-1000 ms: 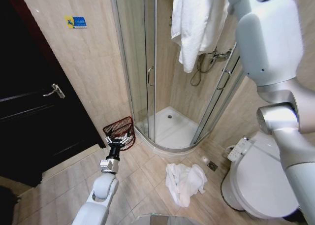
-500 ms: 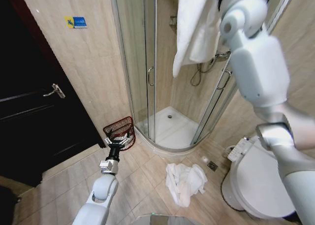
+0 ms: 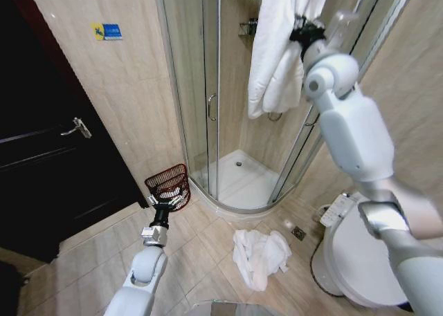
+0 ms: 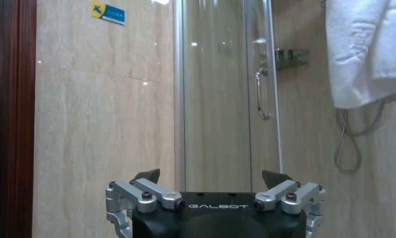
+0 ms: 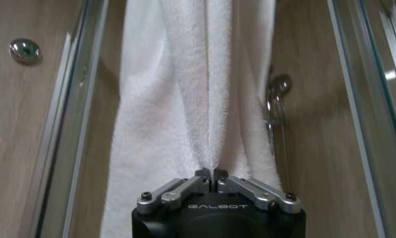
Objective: Discard the used towel into the hamper.
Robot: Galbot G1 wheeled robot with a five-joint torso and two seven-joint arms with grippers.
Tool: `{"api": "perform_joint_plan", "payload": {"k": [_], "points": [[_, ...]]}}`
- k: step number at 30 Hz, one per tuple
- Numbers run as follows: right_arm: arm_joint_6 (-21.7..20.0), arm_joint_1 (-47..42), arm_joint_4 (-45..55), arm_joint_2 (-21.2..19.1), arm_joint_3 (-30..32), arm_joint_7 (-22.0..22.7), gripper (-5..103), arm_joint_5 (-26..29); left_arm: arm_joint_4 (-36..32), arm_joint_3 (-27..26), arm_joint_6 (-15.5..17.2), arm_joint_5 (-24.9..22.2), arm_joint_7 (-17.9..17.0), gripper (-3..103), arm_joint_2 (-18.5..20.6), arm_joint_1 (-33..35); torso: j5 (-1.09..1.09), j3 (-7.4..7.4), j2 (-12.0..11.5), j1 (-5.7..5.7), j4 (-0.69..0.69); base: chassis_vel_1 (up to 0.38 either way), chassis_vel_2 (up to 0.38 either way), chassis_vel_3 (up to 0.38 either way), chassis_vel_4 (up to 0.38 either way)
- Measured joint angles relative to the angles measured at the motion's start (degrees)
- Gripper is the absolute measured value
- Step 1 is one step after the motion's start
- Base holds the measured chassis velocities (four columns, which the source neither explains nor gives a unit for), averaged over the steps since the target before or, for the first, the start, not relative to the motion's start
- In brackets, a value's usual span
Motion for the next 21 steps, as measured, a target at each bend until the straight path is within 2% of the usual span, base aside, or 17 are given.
{"api": "perform_joint_plan", "payload": {"k": [9,21], "points": [[0.6,-9.5,4.1,-1.6,3.7,-0.8,1,-1.9,0.5,0.1,-0.1,0.6,-0.1,100,0.0,0.3,0.00,0.01,0.0,0.01,0.00,0.000,0.000,0.000,0.000],[0.9,-16.3,8.0,-3.4,6.0,-1.1,1,-2.5,0.8,0.7,-0.5,1.7,-0.1,100,-0.6,0.4,-0.01,0.00,0.0,0.00,0.00,0.000,0.000,0.000,0.000]]}}
